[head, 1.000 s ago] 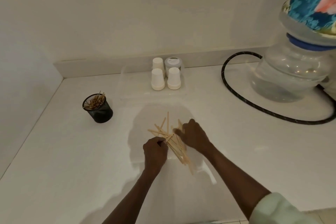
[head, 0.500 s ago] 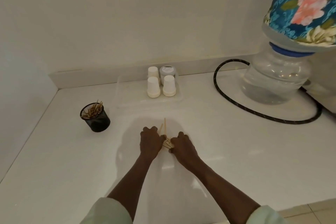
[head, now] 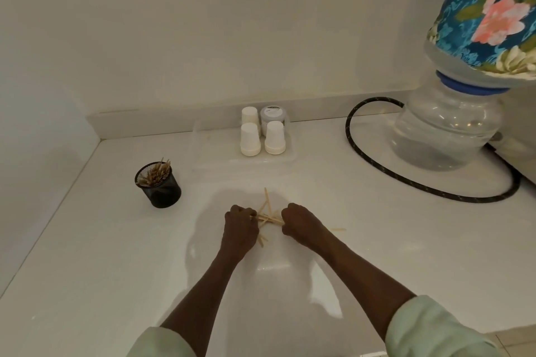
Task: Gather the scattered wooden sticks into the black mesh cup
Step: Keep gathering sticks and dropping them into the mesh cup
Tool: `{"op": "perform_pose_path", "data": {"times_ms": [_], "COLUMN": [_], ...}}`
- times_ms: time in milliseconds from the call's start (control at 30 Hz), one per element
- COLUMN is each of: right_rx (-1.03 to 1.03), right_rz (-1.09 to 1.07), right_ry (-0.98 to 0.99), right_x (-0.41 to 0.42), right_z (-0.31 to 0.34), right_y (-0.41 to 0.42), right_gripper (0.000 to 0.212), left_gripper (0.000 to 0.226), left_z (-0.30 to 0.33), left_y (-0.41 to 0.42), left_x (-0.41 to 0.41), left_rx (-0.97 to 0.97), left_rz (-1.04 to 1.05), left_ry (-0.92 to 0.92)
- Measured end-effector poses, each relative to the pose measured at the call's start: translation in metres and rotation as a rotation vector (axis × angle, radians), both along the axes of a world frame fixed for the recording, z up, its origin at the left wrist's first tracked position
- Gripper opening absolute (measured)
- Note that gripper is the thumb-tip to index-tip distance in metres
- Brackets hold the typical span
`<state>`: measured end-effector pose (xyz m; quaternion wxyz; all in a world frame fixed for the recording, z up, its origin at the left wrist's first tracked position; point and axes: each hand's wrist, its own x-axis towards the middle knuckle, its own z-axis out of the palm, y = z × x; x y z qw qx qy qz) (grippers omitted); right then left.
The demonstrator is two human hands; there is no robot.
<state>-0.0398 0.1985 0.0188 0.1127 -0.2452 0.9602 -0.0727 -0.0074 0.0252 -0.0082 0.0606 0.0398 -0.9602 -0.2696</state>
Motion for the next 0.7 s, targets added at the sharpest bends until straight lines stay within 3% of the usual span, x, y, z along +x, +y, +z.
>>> {"op": "perform_pose_path", "data": {"times_ms": [267,467,700], "right_rx": [0.05,-0.011,-0.006], "right_rz": [0.068,0.065,0.003], "right_ry": [-0.1,-0.118,-0.208], "right_x": [-0.025,-0.024,-0.033], "right_z": [0.005,0.009,0.032], "right_y": [-0.002,0.003,0.018], "right_gripper": [0.019,0.054,0.052], "left_gripper": [0.032,0.024,0.023], "left_z": [-0.002,0.001,0.0], "left_y": [0.007,0.007,-0.002], "left_x": [0.008,0.009,0.004], "left_rx": [0.044,0.041,0.135], "left_rz": [0.019,0.016,0.109], "left_ry": [0.025,0.103,0.042]}}
